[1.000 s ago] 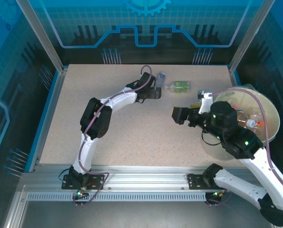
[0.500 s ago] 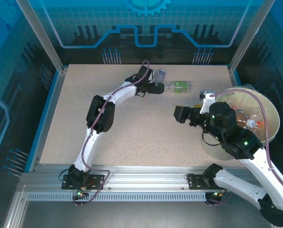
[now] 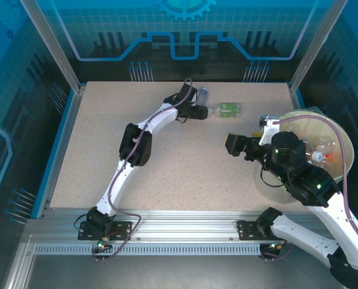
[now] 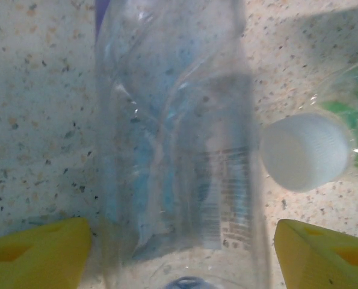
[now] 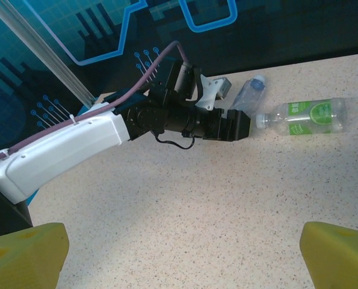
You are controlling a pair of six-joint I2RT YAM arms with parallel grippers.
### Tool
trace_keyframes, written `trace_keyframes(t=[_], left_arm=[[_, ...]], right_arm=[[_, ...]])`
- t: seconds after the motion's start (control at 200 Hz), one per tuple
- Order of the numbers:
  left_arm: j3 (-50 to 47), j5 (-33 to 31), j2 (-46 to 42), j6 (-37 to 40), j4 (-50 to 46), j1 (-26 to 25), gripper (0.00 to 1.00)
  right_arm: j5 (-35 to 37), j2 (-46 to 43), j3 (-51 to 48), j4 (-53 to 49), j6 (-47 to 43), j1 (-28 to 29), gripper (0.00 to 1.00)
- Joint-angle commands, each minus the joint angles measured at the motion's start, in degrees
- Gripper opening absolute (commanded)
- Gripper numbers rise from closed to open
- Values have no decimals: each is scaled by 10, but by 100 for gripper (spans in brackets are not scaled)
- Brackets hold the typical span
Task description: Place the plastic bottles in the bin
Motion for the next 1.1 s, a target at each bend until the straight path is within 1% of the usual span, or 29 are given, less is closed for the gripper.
trace_keyframes(t=[0.0,0.1,0.285,0.395,0.45,0.55,0.62,0.715,0.79,0.865,1.006,1.096], left_arm=[[24,0,9,-6,-25,1,74],[24,7,13,-10,-27,1,64],[16,0,7,-10,-25,1,48],[-32,11,-33,-11,-13,1,40],[-101,19,-81,-16,22,0,38],[-294,21,-195,-35,151,-3,38],[-413,23,-273,-59,221,-3,37],[-553,23,-366,-92,296,-4,36],[-648,32,-434,-112,344,-5,35],[-718,45,-497,-118,365,-8,35],[-804,46,-614,-103,350,-13,34],[-856,71,-690,-110,346,-14,34]], right_arm=[[12,-2,18,-8,-5,6,100],[9,-2,16,-10,0,6,100],[6,-9,13,-23,8,6,100],[20,-17,0,-18,18,6,100],[23,-18,-3,-14,23,6,100],[12,-11,-5,-9,20,6,100],[-7,1,-10,1,15,6,100],[-34,19,-20,21,13,7,100],[-38,32,-28,39,18,8,100],[-43,43,-36,62,23,8,100],[-68,59,-52,104,32,11,100],[-82,70,-50,109,30,11,100]])
